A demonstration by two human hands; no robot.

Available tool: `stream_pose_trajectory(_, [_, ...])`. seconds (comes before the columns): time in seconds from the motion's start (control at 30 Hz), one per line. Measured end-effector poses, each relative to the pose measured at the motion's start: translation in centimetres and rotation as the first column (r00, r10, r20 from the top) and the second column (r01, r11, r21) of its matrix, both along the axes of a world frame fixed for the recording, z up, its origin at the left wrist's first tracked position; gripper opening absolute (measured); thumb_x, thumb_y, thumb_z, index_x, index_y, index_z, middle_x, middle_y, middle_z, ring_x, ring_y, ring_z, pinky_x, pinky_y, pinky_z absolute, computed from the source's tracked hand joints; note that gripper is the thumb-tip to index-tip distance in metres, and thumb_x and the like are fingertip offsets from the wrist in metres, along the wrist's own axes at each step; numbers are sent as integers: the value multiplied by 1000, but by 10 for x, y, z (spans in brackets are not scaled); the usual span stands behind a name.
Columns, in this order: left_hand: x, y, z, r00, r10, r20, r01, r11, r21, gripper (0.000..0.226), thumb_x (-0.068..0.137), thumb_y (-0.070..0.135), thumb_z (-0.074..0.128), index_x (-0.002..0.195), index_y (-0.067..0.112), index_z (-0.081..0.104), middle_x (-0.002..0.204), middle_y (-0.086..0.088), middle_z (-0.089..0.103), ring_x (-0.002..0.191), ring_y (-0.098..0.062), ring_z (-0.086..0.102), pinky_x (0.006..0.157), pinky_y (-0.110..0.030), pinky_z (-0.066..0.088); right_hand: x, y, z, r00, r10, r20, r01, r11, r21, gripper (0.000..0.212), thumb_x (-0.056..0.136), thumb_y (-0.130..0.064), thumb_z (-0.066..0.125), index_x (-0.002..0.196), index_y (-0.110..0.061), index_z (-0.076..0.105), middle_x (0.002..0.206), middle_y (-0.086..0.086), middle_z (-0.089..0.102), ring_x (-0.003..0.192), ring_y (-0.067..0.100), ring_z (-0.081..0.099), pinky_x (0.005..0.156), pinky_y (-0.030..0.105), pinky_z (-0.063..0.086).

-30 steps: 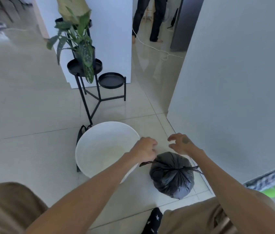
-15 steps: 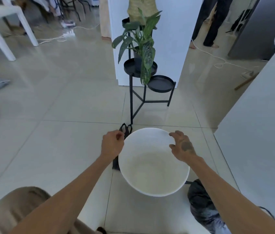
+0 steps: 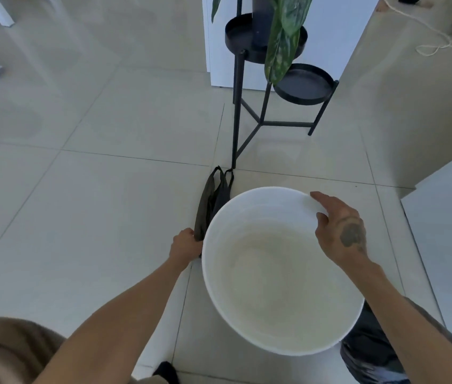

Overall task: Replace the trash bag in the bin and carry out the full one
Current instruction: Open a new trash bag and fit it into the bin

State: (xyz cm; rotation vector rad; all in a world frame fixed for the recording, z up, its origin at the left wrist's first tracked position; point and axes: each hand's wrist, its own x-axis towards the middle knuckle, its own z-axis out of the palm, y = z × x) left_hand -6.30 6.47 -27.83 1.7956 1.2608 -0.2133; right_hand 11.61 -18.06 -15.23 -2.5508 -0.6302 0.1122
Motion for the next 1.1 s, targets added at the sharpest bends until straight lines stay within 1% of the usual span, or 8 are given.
stream_pose_trajectory(0.1, [7,3,-31,997,4,-74,0,998,55,25,73,27,57,86,6,54,85,-8,60,67,-20,53,52,-26,37,1,0,-6,1000,0,15,0,1000,-3,42,97,-8,55,138,-20,59,130,6,65,112,34,63,97,46,53])
stream_pose_trajectory(0.27, [16,6,-69,983,107,-149,-89,988,125,14,85,20,56,91,9,63,91,-7,66,79,-27,66,63,-31,47,-1,-2,-6,998,28,64,-27,999,-19,44,97,-7,56,139,-19,58,132,7,65,111,35,64,94,49,55])
stream_pose_trajectory(0.4, [9,-4,-59,991,90,-101,-80,992,99,29,89,6,57,63,9,46,65,-2,48,54,-16,46,50,-23,34,-2,-4,-7,998,34,61,-34,999,-3,45,96,-5,57,138,-18,59,133,7,64,112,35,64,94,49,55])
stream_pose_trajectory(0.5, [4,-6,-43,989,147,-5,-146,988,58,30,84,5,59,61,10,39,60,-3,44,50,-14,37,46,-21,29,-3,-6,-8,997,47,60,-48,998,26,47,93,-1,58,137,-17,60,130,9,66,109,37,65,92,50,56])
stream_pose_trajectory(0.73, [-20,8,52,902,330,279,-350,936,24,7,75,-5,54,81,0,54,76,-12,55,66,-24,48,53,-29,41,-30,-16,1,1000,21,20,-22,999,30,47,95,-4,57,140,-18,58,134,9,63,115,34,61,93,38,50])
stream_pose_trajectory(0.87, [-36,5,109,844,314,435,-376,924,63,27,80,-8,55,105,2,57,93,-13,63,76,-24,58,59,-30,53,-44,-21,3,998,46,-38,-49,995,-85,52,97,-14,56,147,-22,47,143,6,55,121,31,58,95,41,51])
stream_pose_trajectory(1.03, [-55,-25,186,725,225,650,-356,931,75,48,81,-10,55,122,15,58,95,-2,68,82,-15,65,66,-27,56,-40,-18,20,983,64,-170,-102,970,-222,61,97,-34,58,152,-20,37,157,6,40,142,29,37,114,41,33])
stream_pose_trajectory(1.1, [-60,-40,213,687,180,704,-301,952,50,44,81,-11,58,115,16,63,96,-2,71,86,-17,68,71,-29,59,-41,-8,39,979,50,-197,-69,994,-87,66,94,-45,61,151,-19,40,159,5,36,144,28,34,117,42,31])
